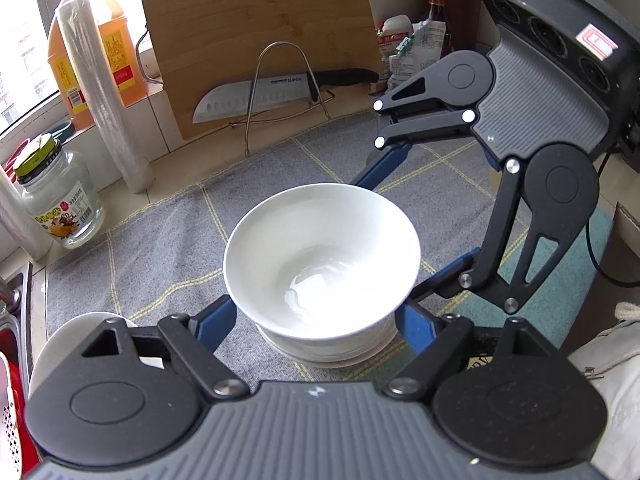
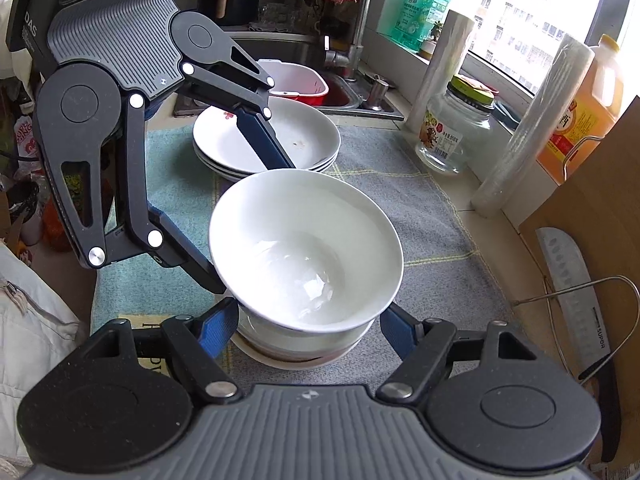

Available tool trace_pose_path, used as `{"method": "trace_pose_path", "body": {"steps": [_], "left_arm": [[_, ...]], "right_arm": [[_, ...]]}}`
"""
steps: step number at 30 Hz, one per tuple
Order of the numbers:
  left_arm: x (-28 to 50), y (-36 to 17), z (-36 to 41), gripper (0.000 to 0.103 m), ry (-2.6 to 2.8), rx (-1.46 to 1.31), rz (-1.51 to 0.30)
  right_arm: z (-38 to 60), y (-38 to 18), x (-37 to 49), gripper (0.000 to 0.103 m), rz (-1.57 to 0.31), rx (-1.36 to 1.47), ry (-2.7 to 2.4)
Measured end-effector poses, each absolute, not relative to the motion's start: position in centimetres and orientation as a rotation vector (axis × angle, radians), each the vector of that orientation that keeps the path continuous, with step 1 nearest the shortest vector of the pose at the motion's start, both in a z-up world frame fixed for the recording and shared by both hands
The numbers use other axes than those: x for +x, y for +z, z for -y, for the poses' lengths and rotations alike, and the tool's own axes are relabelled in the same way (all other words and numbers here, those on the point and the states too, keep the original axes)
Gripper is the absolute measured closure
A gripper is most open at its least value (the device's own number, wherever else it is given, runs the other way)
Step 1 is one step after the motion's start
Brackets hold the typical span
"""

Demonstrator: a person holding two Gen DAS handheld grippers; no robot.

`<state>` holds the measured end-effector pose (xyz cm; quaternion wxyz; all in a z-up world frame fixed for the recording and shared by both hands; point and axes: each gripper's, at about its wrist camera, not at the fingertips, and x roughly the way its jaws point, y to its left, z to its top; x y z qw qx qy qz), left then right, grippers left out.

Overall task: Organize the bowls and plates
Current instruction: 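Carry the bowl with both grippers over the stacked bowls and lower it in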

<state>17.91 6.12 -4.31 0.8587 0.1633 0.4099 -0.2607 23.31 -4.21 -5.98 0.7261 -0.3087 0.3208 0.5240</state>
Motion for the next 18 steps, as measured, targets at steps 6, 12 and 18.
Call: {"method": "trace_pose_path", "body": {"steps": [6,12,18], "left_arm": [[18.4,-4.7,-6.3,0.017,-0.560,0.329,-0.876],[18.8,-5.0,-6.3,0.017,-0.566,0.323,-0.888],[19.0,-5.1,-6.3,0.017,-0.573,0.322,-0.895]], "right_arm": [[4.4,-6.3,23.5,0.021,-0.734,-0.657,1.158],[4.4,-6.5,23.8,0.021,-0.764,-0.628,1.164],[4.4,-6.5,23.8,0.021,-0.773,-0.621,1.164]]}}
